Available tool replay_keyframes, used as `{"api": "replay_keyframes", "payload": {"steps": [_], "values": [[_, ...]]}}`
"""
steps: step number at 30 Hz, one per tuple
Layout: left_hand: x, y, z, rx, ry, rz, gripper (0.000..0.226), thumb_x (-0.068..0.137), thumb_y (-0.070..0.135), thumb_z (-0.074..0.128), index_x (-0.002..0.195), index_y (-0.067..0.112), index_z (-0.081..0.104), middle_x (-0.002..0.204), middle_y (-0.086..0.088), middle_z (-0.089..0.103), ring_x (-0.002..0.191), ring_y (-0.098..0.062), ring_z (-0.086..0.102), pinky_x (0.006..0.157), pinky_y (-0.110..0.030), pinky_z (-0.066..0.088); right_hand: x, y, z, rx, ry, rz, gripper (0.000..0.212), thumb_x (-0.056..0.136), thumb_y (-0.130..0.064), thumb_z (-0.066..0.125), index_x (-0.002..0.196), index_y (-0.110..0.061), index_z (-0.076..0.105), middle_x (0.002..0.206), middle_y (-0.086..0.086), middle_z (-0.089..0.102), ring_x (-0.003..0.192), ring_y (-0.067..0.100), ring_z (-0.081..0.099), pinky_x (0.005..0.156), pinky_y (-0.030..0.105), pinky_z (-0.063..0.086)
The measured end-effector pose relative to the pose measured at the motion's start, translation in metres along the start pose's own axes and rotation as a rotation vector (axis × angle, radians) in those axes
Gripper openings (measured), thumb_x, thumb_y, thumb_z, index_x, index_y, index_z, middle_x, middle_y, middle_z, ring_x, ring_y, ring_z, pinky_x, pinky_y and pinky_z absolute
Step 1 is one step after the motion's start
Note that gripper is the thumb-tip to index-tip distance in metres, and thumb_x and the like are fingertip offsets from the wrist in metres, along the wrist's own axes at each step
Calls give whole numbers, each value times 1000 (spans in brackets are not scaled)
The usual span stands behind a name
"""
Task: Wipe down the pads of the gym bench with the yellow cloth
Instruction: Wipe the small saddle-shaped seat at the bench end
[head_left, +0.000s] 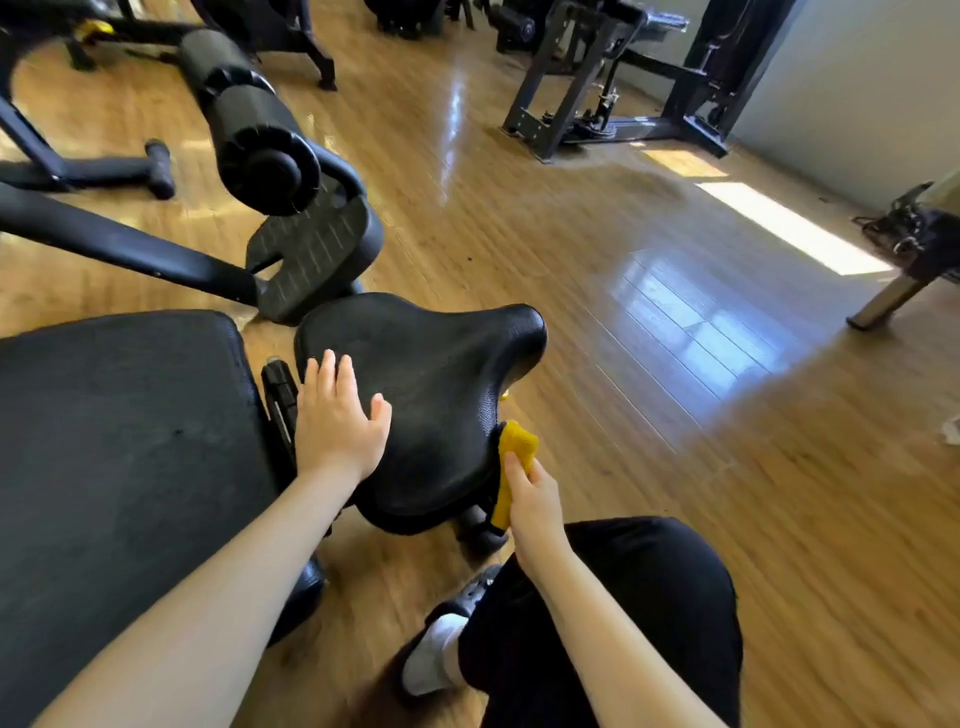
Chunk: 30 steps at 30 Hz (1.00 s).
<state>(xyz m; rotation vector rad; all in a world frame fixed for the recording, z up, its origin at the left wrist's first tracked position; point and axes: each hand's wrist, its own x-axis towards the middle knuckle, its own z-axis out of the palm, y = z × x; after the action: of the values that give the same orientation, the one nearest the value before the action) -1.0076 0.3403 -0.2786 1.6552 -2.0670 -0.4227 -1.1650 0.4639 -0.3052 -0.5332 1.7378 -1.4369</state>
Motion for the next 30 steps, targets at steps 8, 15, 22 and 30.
{"api": "replay_keyframes", "payload": {"steps": [8,15,22,30], "values": [[-21,4,-25,224,-191,94,61,95,41,31,145,9,19,154,-12,15,142,-27,11,115,-39,12,-15,9,24,351,102,220,38,94,-37,44,128,-21,46,118,2,57,110,23,53,101,43,41],[-72,-23,-49,-7,-258,152,62,95,37,38,147,14,13,154,-1,18,142,-14,11,112,-30,15,-76,19,61,308,290,176,32,95,-30,42,119,-14,55,102,2,60,96,21,57,83,32,44],[-108,-64,-94,150,-187,169,57,95,36,38,145,13,23,154,-2,19,142,-17,7,113,-29,8,-108,12,54,285,341,-65,33,95,-18,45,125,-5,52,122,14,59,110,25,55,93,35,42],[-163,-127,-139,158,-86,-40,53,95,37,35,142,13,30,153,0,23,142,-16,11,114,-31,11,-60,4,67,-416,264,-476,45,95,-23,45,139,-15,35,150,3,29,142,21,14,117,40,11]]}}
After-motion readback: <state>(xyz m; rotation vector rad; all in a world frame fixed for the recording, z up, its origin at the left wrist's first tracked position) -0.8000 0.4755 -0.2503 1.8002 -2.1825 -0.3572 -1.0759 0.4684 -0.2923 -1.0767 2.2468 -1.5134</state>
